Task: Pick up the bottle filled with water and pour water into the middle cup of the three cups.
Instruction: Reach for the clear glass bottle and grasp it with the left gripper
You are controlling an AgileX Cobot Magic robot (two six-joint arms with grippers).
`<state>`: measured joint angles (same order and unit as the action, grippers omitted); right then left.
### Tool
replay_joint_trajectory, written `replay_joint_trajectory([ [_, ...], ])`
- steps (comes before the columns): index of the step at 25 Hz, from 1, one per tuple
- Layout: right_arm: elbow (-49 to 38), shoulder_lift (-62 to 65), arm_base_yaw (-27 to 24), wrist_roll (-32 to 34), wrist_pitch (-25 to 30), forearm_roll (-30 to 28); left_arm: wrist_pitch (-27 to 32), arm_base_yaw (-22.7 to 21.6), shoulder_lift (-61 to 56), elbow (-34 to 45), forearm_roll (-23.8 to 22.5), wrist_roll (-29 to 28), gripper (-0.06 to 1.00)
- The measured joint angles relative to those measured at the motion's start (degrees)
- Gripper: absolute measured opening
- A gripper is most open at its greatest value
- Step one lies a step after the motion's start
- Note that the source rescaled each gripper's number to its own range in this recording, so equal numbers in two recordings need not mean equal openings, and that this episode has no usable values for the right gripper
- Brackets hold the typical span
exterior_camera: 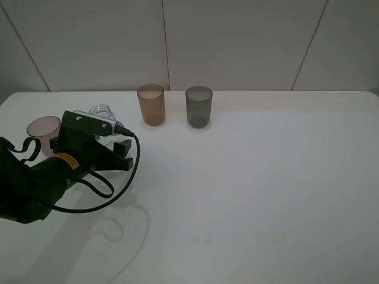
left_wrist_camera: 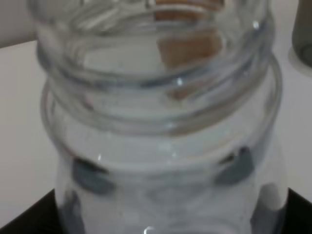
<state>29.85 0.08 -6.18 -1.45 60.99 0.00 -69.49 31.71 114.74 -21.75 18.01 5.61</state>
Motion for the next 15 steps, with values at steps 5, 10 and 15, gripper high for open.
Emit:
replay_joint_trajectory([
  [5, 0.0, 0.0, 0.0, 0.0, 0.0, 0.0, 0.0, 0.0, 0.04, -1.47, -0.15, -0.04, 0.7],
  [10, 0.0, 0.0, 0.0, 0.0, 0.0, 0.0, 0.0, 0.0, 0.04, -1.58, -0.19, -0.04, 0.7],
  [15, 0.0, 0.0, 0.0, 0.0, 0.0, 0.0, -0.14, -0.66, 2.13, -2.23, -0.2, -0.04, 0.7],
])
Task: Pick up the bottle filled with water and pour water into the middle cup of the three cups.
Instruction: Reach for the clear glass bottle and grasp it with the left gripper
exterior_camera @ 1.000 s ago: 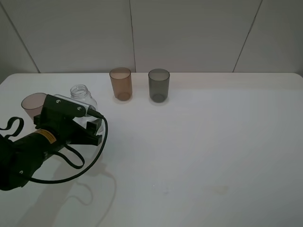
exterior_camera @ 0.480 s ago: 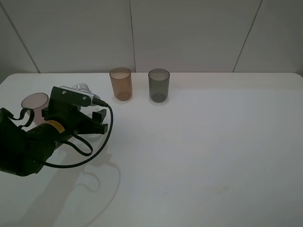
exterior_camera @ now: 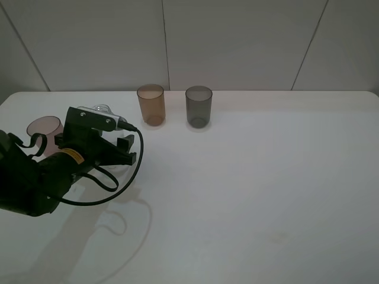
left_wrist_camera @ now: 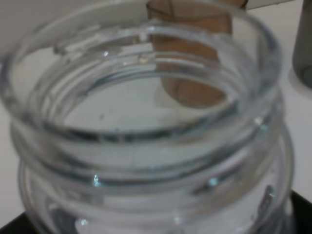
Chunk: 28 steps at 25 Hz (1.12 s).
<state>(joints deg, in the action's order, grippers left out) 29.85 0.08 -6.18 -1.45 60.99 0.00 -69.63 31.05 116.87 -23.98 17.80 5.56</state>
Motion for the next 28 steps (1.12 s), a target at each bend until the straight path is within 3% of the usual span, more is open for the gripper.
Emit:
replay_joint_trajectory([
  [6, 0.0, 0.0, 0.0, 0.0, 0.0, 0.0, 0.0, 0.0, 2.03, -1.41, 0.0, -0.21, 0.7],
  [8, 0.0, 0.0, 0.0, 0.0, 0.0, 0.0, 0.0, 0.0, 2.03, -1.88, 0.0, -0.25, 0.63],
  [9, 0.0, 0.0, 0.0, 0.0, 0.0, 0.0, 0.0, 0.0, 2.03, -1.99, 0.0, -0.25, 0.49],
  [10, 0.0, 0.0, 0.0, 0.0, 0.0, 0.0, 0.0, 0.0, 2.03, -2.06, 0.0, -0.25, 0.28],
  [11, 0.0, 0.0, 0.0, 0.0, 0.0, -0.34, 0.0, 0.0, 2.03, -2.06, 0.0, -0.37, 0.0],
  [28, 0.0, 0.0, 0.0, 0.0, 0.0, 0.0, 0.25, 0.0, 1.73, -2.06, 0.31, -1.64, 0.02],
])
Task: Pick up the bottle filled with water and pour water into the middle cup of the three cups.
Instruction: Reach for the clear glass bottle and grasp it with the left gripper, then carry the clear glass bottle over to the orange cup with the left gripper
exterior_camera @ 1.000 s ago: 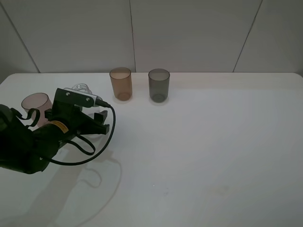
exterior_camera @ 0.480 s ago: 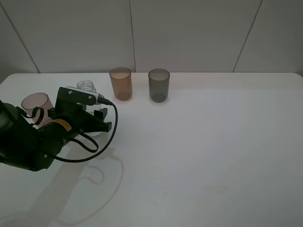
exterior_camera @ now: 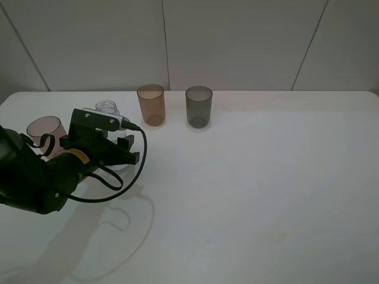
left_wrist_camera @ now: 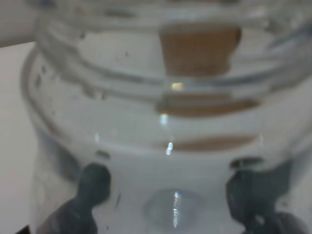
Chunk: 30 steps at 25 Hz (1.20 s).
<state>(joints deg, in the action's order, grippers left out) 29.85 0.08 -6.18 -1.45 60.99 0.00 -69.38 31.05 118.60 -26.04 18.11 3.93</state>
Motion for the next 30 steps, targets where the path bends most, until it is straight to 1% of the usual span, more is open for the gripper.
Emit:
replay_joint_trajectory([
  [3, 0.0, 0.0, 0.0, 0.0, 0.0, 0.0, 1.2, 0.0, -2.2, 0.0, 0.31, -0.04, 0.02],
  [8, 0.0, 0.0, 0.0, 0.0, 0.0, 0.0, 1.59, 0.0, -10.66, 0.1, 0.35, 0.13, 0.02],
  [11, 0.0, 0.0, 0.0, 0.0, 0.0, 0.0, 5.92, 0.0, -15.72, -0.02, 0.42, 1.31, 0.02],
  [15, 0.0, 0.0, 0.0, 0.0, 0.0, 0.0, 20.23, -1.56, -21.34, -2.86, 0.63, 7.07, 0.02],
  [17, 0.0, 0.0, 0.0, 0.0, 0.0, 0.0, 27.68, -2.1, -23.27, -5.6, 1.06, 10.94, 0.02],
  [21, 0.0, 0.0, 0.0, 0.0, 0.0, 0.0, 40.69, -3.0, -24.84, -13.25, 1.7, 17.74, 0.02],
  [24, 0.0, 0.0, 0.0, 0.0, 0.0, 0.0, 50.58, -4.61, -24.57, -20.12, 1.63, 20.69, 0.02],
  [27, 0.0, 0.0, 0.0, 0.0, 0.0, 0.0, 59.58, -6.63, -23.69, -27.1, -0.64, 22.97, 0.02],
  [30, 0.0, 0.0, 0.0, 0.0, 0.0, 0.0, 67.77, -8.67, -22.43, -33.02, -4.46, 23.31, 0.02],
])
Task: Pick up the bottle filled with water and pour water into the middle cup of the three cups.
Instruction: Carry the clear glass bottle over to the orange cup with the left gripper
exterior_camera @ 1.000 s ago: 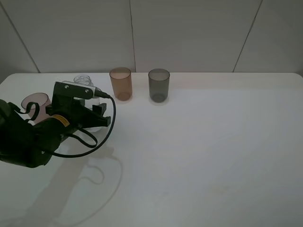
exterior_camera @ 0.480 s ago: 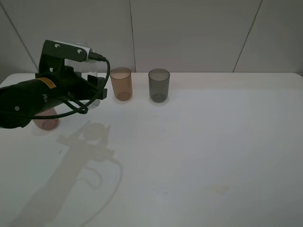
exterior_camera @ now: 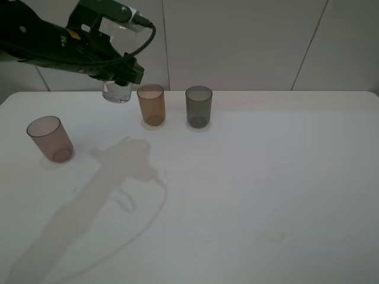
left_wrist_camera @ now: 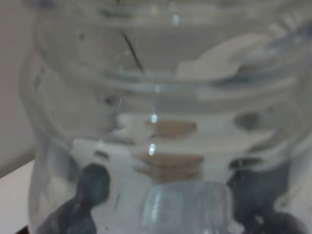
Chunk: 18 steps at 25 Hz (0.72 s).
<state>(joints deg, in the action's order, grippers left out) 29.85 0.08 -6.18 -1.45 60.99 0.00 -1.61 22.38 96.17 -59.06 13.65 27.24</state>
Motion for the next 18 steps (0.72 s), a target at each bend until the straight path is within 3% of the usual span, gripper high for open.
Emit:
replay_joint_trajectory([
  [11, 0.0, 0.0, 0.0, 0.0, 0.0, 0.0, 19.44, -2.48, 10.11, -14.41, -21.43, 0.24, 0.02],
  [15, 0.0, 0.0, 0.0, 0.0, 0.0, 0.0, 21.7, -2.59, 12.84, -16.48, -29.07, -0.36, 0.02],
  [18, 0.0, 0.0, 0.0, 0.0, 0.0, 0.0, 21.42, -2.59, 13.68, -16.53, -31.79, -0.42, 0.02],
])
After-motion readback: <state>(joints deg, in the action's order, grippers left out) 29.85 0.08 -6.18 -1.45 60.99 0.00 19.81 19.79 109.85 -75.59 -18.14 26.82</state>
